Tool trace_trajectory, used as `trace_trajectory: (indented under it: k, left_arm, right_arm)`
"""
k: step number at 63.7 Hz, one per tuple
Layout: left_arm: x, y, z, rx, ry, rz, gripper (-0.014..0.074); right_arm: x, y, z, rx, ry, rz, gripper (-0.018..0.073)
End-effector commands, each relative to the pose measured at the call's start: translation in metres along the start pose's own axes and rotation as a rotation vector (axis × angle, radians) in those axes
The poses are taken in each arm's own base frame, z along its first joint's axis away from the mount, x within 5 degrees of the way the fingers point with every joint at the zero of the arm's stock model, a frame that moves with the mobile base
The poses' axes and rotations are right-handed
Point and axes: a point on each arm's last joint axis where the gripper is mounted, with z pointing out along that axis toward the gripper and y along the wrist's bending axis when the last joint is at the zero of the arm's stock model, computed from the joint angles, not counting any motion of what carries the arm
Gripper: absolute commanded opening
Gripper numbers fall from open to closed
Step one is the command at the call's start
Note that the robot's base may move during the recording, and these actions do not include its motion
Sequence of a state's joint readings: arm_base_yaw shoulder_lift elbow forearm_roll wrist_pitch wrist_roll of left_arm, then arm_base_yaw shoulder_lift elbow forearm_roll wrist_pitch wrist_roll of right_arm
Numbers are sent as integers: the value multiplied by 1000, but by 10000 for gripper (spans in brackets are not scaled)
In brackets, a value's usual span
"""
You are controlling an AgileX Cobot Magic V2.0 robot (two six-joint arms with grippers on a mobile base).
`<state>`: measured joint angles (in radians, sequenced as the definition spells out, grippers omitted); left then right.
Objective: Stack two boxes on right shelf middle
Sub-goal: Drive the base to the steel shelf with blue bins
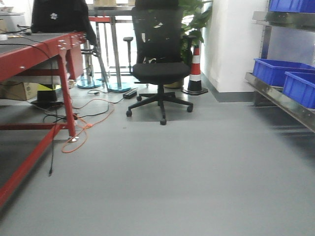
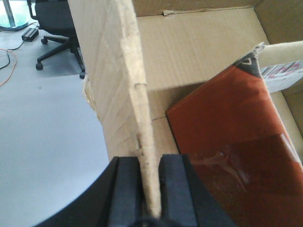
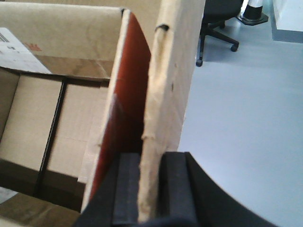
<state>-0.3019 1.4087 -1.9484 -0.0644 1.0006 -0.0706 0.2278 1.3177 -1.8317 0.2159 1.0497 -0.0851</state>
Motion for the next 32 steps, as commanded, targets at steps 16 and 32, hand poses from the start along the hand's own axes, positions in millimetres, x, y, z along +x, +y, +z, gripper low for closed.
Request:
trace_trajectory:
  k: [16,32]
  left_arm:
    - [-10,-2,-9,7,-99,19,-111]
    - [-10,-2,-9,7,-99,19,-111]
  right_arm:
    - [-7,-1,-9,16,-65,-16,-153]
    - [-7,-1,-9,16,-65,-16,-153]
